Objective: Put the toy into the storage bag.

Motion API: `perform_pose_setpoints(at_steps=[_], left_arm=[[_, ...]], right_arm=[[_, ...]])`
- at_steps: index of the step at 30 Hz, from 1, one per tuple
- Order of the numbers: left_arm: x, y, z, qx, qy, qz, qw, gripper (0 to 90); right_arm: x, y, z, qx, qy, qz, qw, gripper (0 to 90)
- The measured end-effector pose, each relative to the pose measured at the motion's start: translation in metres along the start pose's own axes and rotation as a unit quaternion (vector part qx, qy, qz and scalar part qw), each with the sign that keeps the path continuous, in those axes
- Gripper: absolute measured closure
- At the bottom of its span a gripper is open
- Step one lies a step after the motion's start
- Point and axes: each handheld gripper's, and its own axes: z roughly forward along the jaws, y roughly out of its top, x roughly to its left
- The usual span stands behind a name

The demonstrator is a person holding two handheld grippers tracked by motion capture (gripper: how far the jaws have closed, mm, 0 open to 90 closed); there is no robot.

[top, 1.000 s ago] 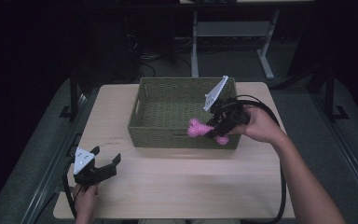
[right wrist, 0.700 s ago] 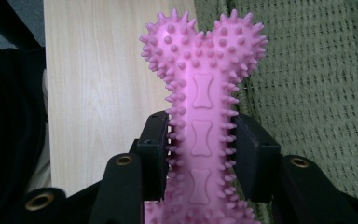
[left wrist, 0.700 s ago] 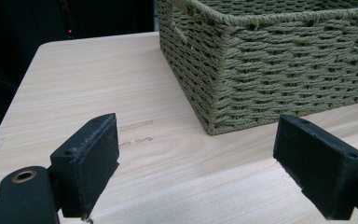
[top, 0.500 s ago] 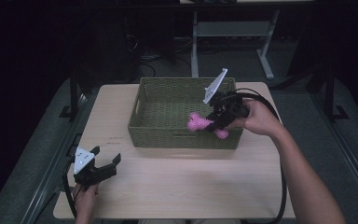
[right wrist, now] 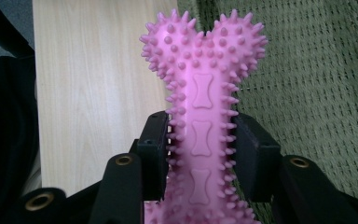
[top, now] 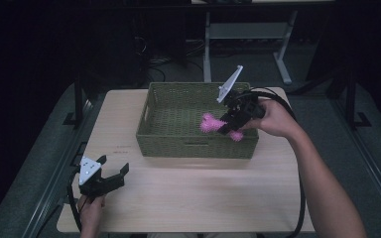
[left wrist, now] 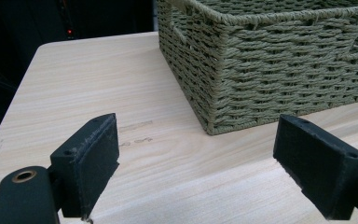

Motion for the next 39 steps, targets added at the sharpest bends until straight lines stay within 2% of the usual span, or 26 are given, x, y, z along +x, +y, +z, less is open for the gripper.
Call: perform_pose_setpoints(at_steps=[11,21,39], left_arm=[[0.000,0.000,0.000,0.001,0.000,-0.001,1.0000,13.6],[0.000,0.000,0.001,0.002,0.000,-0.003,1.0000,13.6],[0.000,0.000,0.001,0.002,-0.001,-0.001,1.0000,13.6]], right_arm=[[-0.015,0.002,0.000,0.004,0.002,0.012,0.9999,58.1],[-0.031,0.000,0.006,0.003,0.006,0.026,0.9997,58.1],[-0.051,-0.004,0.019,0.011,0.013,0.048,0.9987,58.1]])
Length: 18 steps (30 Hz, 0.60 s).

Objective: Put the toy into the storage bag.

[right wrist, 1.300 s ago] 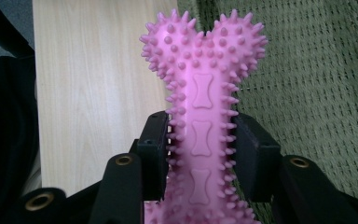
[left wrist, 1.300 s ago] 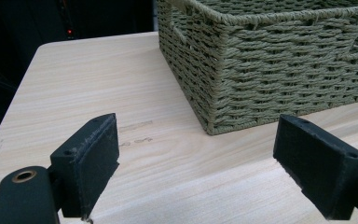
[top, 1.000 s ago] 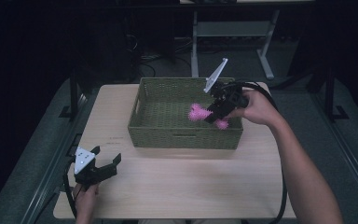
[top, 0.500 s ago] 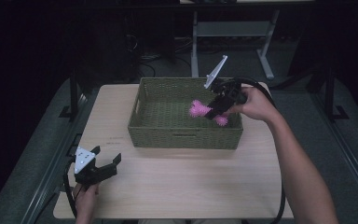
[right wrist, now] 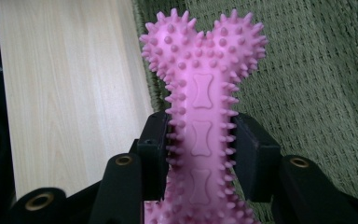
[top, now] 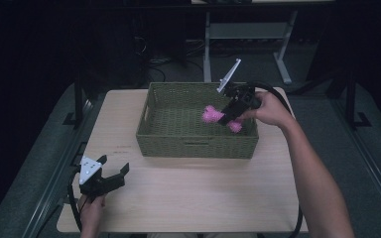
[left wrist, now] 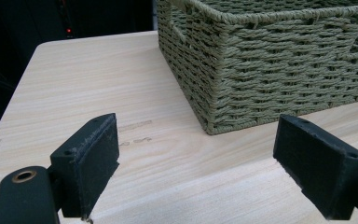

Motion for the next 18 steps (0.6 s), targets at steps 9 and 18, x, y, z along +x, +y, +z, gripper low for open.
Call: perform_pose_setpoints(at_steps=[9,18], left_arm=[[0.000,0.000,0.000,0.001,0.000,0.002,1.0000,13.7],[0.000,0.000,0.000,0.002,0.000,0.002,1.0000,13.6]], right_arm=[[-0.012,-0.001,0.010,0.008,0.003,0.013,0.9999,58.1],[-0.021,-0.001,0.020,0.011,0.009,0.021,0.9997,58.1]])
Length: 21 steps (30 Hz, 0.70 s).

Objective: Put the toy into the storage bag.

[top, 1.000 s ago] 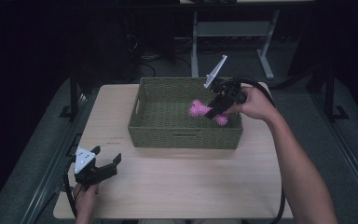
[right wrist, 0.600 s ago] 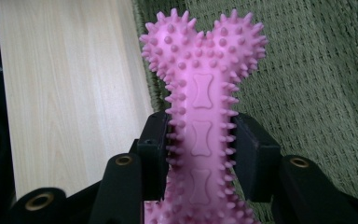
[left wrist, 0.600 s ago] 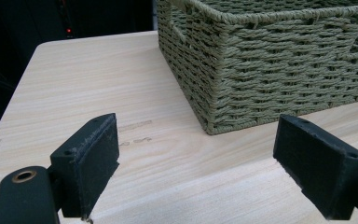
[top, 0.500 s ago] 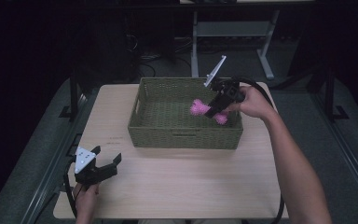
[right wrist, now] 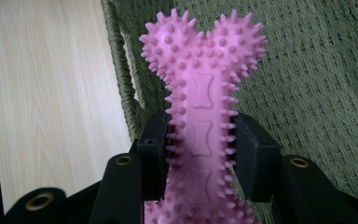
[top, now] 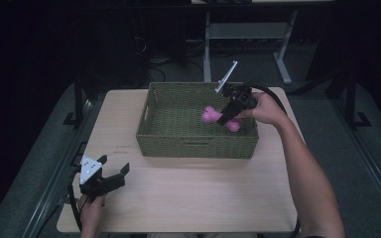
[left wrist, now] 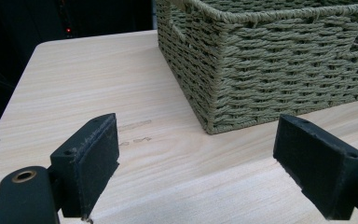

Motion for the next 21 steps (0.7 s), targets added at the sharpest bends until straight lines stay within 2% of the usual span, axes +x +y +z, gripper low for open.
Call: perform_pose_setpoints(at_steps=[21], left_arm=[[0.000,0.000,0.001,0.003,0.000,-0.001,1.0000,13.7]], right_arm=[[-0.014,-0.003,0.019,0.006,0.015,0.017,0.9997,58.1]])
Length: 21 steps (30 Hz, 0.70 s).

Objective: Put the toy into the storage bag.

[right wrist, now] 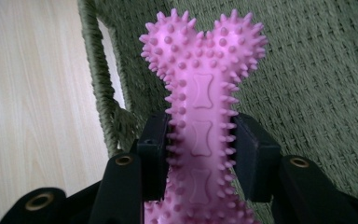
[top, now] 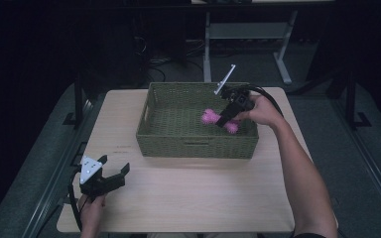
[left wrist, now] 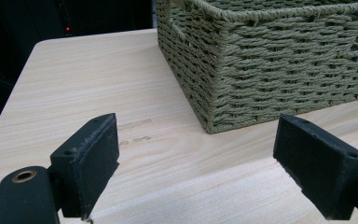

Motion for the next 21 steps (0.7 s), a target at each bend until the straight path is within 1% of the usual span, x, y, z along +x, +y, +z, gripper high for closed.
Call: perform_pose_setpoints(at_steps=[19,21], left_arm=[[0.000,0.000,0.000,0.000,0.000,0.000,1.0000,13.7],[0.000,0.000,0.000,0.001,0.000,0.001,1.0000,13.7]], right_arm=[[-0.005,-0.002,0.009,0.007,0.005,0.006,0.9999,58.1],[-0.007,-0.003,0.011,0.005,0.007,0.007,0.9999,58.1]])
